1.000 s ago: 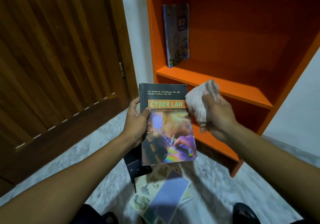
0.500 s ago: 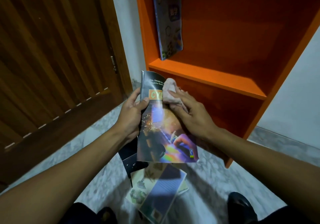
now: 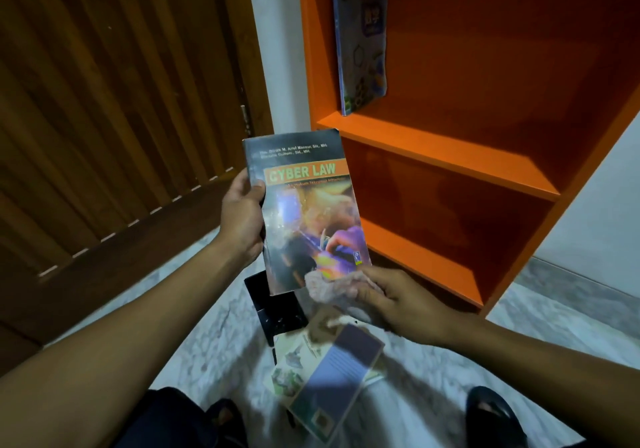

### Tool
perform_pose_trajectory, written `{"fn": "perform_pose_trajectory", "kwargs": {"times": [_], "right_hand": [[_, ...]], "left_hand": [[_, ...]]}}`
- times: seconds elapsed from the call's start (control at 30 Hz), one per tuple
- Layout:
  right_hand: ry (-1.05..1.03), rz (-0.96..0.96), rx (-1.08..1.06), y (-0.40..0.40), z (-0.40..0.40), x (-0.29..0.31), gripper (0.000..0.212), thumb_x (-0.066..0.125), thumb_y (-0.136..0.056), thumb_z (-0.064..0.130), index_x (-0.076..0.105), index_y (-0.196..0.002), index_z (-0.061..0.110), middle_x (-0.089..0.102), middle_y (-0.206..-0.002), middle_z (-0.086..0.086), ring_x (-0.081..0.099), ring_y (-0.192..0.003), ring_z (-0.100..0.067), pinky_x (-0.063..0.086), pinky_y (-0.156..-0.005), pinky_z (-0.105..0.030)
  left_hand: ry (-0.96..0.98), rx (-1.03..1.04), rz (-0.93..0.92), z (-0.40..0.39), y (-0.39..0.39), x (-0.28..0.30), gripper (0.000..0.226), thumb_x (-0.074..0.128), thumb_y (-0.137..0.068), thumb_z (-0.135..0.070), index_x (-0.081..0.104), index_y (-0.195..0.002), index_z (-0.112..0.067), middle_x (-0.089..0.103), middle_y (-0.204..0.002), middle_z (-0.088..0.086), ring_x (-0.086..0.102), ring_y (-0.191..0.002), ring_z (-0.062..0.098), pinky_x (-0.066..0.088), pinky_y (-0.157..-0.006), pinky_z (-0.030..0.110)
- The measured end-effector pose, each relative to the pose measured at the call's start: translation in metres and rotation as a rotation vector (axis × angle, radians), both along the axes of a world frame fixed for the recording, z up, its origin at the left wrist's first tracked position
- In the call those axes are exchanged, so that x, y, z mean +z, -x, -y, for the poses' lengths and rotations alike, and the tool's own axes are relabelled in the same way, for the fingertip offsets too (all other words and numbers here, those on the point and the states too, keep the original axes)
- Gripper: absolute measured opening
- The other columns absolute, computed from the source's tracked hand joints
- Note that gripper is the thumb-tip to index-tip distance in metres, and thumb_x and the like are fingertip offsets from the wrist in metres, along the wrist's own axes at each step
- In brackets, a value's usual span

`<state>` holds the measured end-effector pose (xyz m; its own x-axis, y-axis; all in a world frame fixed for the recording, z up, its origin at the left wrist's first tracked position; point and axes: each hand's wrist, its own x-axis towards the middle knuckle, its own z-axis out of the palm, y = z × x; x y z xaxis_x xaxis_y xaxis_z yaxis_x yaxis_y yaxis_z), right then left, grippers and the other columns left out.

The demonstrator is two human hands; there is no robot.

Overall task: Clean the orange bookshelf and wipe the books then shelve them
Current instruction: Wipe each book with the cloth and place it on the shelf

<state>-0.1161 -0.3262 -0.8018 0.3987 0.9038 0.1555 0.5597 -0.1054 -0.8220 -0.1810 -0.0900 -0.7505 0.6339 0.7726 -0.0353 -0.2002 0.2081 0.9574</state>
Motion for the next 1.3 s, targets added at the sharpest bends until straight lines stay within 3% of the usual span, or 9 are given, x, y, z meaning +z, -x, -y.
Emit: {"fn": "perform_pose_trajectory", "kwargs": {"times": [0.13,0.27,0.37,0.47,0.57,0.67,0.8,0.97,1.3], "right_hand": [[-0.136,-0.263,-0.110,-0.014,-0.004,0.028,0.028,0.047,-0.104,0.019,0.064,-0.123,0.009,0.070,-0.068,0.012,0.062,-0.058,0.003,0.047,-0.055,-0.015],[-0.391,-0.329,-0.374,-0.041,-0.016,0.054,0.030,0.050,-0.104,0.030,0.066,-0.122,0.013,0.073,-0.092,0.006,0.068,-0.084,-0.003,0.055,-0.074,-0.024],[-0.464,-0.184,-0.480,-0.055,-0.026,0.066,0.028,0.051,-0.103,0.026,0.066,-0.124,0.016,0.074,-0.110,-0.001,0.067,-0.108,-0.014,0.053,-0.092,-0.034],[-0.402,0.090,-0.487,-0.054,-0.041,0.063,0.035,0.055,-0.100,0.023,0.057,-0.134,0.032,0.053,-0.146,0.001,0.040,-0.137,-0.005,0.029,-0.118,-0.032],[-0.226,0.294,-0.446,-0.041,-0.055,0.049,0.042,0.049,-0.103,0.030,0.043,-0.144,0.039,0.022,-0.162,0.009,0.006,-0.149,-0.004,0.003,-0.119,-0.028],[-0.233,0.321,-0.406,-0.031,-0.059,0.032,0.044,0.045,-0.104,0.029,0.041,-0.147,0.038,0.015,-0.162,0.013,-0.001,-0.151,-0.005,0.004,-0.121,-0.031],[-0.184,0.337,-0.288,-0.017,-0.055,0.007,0.044,0.042,-0.104,0.035,0.039,-0.148,0.037,0.012,-0.164,0.011,-0.002,-0.153,-0.009,0.013,-0.122,-0.053],[-0.139,0.470,-0.062,0.002,-0.043,-0.014,0.045,0.042,-0.100,0.034,0.050,-0.143,0.031,0.026,-0.162,0.008,0.006,-0.154,-0.017,0.022,-0.115,-0.062],[-0.214,0.507,0.140,0.022,-0.018,-0.032,0.041,0.029,-0.106,0.035,0.064,-0.113,0.014,0.065,-0.122,-0.003,0.049,-0.124,-0.017,0.035,-0.105,-0.030]], "left_hand": [[-0.122,-0.028,-0.096,0.004,0.006,-0.009,0.029,0.042,-0.106,-0.019,0.056,-0.132,-0.023,0.072,-0.112,0.005,0.072,-0.095,0.022,0.060,-0.072,0.036],[-0.209,-0.134,-0.138,0.020,0.007,-0.010,0.031,0.039,-0.107,-0.015,0.051,-0.135,-0.020,0.070,-0.109,0.002,0.072,-0.084,0.007,0.056,-0.062,0.020],[-0.218,-0.241,-0.118,0.037,0.006,-0.009,0.030,0.039,-0.107,-0.013,0.052,-0.133,-0.017,0.073,-0.098,0.000,0.073,-0.077,0.007,0.055,-0.058,0.020],[-0.198,-0.346,-0.075,0.058,-0.001,-0.006,0.029,0.041,-0.106,-0.013,0.056,-0.129,-0.022,0.077,-0.093,-0.003,0.074,-0.082,0.014,0.056,-0.063,0.024],[-0.135,-0.395,-0.037,0.071,-0.008,-0.004,0.030,0.042,-0.105,-0.011,0.059,-0.126,-0.024,0.076,-0.104,-0.003,0.073,-0.096,0.016,0.057,-0.071,0.025],[-0.066,-0.357,-0.007,0.071,-0.009,-0.001,0.031,0.041,-0.105,-0.008,0.063,-0.125,-0.017,0.074,-0.114,0.006,0.071,-0.105,0.020,0.058,-0.079,0.029],[0.107,-0.255,0.009,0.057,-0.009,0.002,0.028,0.041,-0.104,-0.005,0.065,-0.105,-0.020,0.077,-0.095,0.008,0.075,-0.086,0.020,0.061,-0.079,0.037],[0.196,-0.113,-0.002,0.037,-0.007,0.000,0.029,0.038,-0.106,-0.012,0.057,-0.128,-0.011,0.068,-0.120,0.022,0.067,-0.109,0.037,0.056,-0.088,0.053],[0.110,0.009,0.014,0.013,-0.006,-0.001,0.025,0.042,-0.105,-0.012,0.065,-0.110,-0.022,0.074,-0.104,0.006,0.071,-0.097,0.027,0.057,-0.088,0.047]]}}
